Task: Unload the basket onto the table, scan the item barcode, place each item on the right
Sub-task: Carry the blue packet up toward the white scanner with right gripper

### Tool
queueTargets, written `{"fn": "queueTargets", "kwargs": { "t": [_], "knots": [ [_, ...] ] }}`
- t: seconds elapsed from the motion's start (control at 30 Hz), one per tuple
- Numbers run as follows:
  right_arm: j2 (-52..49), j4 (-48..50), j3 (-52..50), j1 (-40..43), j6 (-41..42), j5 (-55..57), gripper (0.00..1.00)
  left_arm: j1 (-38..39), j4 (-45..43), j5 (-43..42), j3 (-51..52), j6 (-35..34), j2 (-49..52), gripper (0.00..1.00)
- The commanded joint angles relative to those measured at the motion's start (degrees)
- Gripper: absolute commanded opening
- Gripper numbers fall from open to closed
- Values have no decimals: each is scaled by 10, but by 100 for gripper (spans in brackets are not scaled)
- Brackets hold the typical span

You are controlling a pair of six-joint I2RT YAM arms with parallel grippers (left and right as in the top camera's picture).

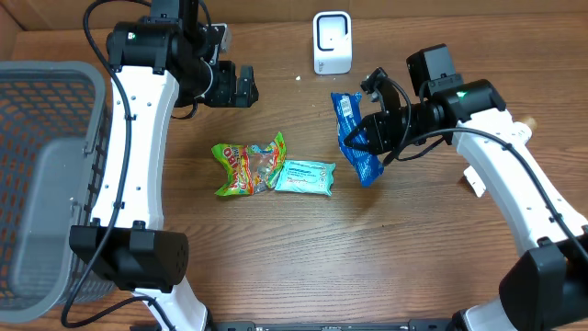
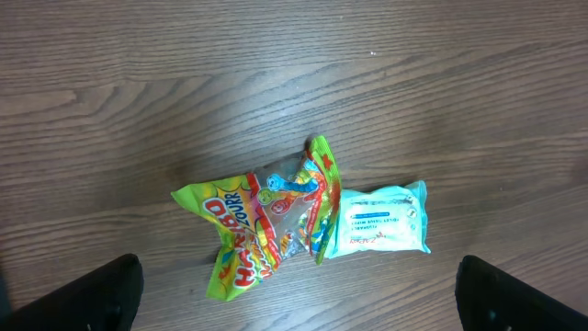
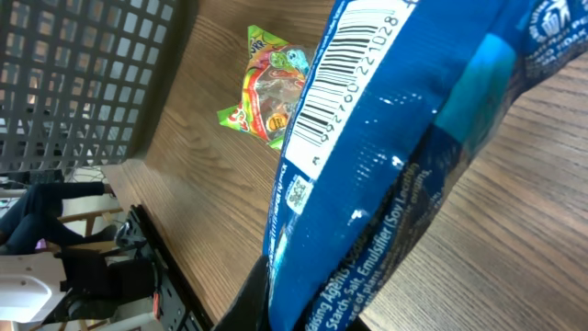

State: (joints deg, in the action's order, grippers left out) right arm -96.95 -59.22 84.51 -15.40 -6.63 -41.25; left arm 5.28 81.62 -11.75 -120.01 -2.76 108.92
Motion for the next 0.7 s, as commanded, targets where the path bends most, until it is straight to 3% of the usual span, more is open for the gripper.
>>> {"fn": "queueTargets", "kwargs": {
  "t": [0.0, 0.33, 0.53, 0.67],
  "knots": [
    [48, 2, 35, 1, -9, -13, 4, 4, 0, 2, -9, 11, -3, 100],
    [87, -5, 37, 1, -9, -7, 4, 4, 0, 2, -10, 11, -3, 100],
    [89, -40, 37, 1, -10, 125, 4, 4, 0, 2, -10, 11, -3, 100],
    [89, -43, 37, 0, -19, 135, 4, 4, 0, 2, -10, 11, -3, 100]
  ]
}}
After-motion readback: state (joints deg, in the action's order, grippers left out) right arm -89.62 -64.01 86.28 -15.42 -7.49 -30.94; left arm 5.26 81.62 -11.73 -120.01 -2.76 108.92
